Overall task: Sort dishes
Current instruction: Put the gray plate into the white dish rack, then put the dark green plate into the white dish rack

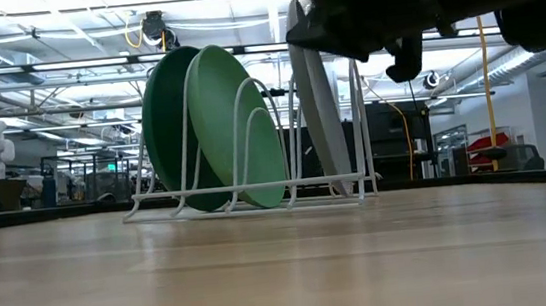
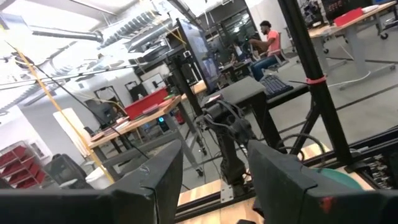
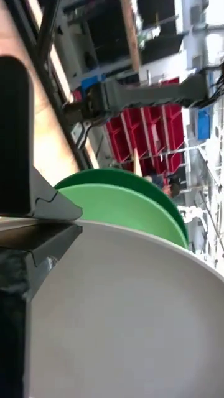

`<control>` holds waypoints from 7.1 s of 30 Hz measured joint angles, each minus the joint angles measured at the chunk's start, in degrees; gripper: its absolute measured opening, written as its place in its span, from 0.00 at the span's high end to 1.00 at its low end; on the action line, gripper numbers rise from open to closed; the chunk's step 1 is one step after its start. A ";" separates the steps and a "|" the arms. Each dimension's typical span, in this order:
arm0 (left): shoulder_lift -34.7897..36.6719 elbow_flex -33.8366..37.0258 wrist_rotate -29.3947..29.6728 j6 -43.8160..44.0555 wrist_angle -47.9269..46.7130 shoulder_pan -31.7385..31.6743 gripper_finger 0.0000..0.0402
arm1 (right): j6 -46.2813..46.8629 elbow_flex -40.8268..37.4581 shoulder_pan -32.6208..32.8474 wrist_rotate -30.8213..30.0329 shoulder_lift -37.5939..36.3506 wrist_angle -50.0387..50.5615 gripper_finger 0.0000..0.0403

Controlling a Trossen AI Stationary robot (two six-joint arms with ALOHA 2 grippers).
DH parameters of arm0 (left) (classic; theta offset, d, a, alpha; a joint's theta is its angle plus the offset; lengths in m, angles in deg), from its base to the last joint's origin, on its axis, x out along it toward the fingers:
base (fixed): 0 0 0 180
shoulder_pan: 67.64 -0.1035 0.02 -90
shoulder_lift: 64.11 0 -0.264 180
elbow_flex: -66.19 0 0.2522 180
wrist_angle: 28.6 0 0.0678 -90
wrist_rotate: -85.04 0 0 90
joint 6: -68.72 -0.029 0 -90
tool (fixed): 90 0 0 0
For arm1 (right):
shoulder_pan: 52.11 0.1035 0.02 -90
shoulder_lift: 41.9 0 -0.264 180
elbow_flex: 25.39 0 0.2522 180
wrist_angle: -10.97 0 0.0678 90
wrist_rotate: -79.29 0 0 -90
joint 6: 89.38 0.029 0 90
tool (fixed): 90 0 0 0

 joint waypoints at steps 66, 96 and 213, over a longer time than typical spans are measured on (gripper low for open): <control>-0.04 0.00 -0.11 1.52 -0.20 -0.63 0.55 | -28.46 1.35 24.43 -17.23 -17.39 9.75 0.44; -7.01 0.02 -1.68 3.21 0.59 -6.38 0.55 | 31.87 1.37 19.05 10.85 -18.65 62.97 0.51; 6.91 -4.55 -2.17 -1.55 -1.12 9.73 0.55 | -20.43 42.87 -3.18 9.25 11.01 37.11 1.00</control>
